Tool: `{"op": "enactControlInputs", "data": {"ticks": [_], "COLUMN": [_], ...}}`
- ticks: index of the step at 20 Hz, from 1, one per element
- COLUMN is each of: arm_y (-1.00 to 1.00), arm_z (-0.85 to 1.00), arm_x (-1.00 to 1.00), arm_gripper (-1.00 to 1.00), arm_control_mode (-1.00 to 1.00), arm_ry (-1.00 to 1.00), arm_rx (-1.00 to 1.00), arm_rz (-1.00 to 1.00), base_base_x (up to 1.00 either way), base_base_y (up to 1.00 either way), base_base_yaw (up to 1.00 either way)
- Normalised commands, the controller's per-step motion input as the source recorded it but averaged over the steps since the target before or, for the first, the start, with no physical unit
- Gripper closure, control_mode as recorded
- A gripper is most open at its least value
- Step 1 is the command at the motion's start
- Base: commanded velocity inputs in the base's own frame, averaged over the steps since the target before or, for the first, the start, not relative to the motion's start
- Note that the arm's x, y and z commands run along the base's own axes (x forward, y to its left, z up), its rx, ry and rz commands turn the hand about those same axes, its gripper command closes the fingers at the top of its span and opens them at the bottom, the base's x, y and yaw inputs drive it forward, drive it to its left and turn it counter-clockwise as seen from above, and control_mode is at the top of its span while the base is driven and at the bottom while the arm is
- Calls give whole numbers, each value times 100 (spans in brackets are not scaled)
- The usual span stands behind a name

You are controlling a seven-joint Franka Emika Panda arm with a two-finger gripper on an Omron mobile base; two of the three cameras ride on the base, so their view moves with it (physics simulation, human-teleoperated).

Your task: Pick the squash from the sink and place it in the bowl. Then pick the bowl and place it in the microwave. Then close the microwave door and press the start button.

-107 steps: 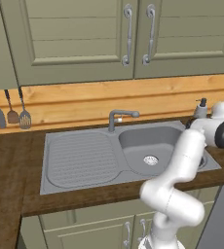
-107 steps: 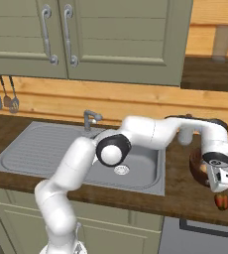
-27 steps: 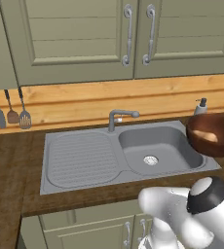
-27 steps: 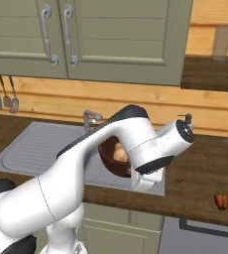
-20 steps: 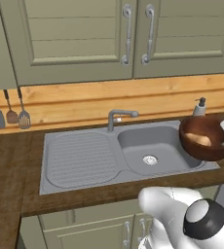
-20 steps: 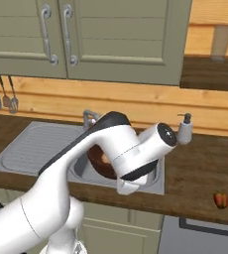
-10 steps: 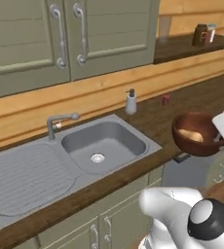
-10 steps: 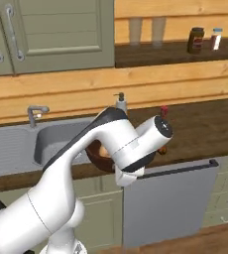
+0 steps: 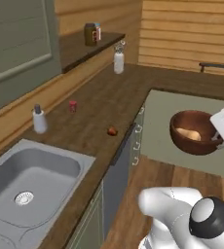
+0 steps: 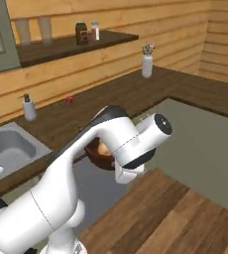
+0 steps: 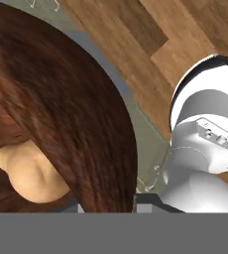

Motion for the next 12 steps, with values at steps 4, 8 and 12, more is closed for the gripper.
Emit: {"op": "enactControlInputs", "data": {"ticks": [4,8,12], "arm_y": [0,0,0], "arm_z": [0,0,0], "arm_x": [0,0,0], "arm_gripper": [100,100,100], "arm_control_mode": [100,100,100], "arm_ry": [0,0,0], "arm_rx": [0,0,0], "arm_rz": [0,0,0], "base_base_x": [0,3,15], "base_base_y": [0,-6,-13], "base_base_yaw": [-93,-89,-88]}}
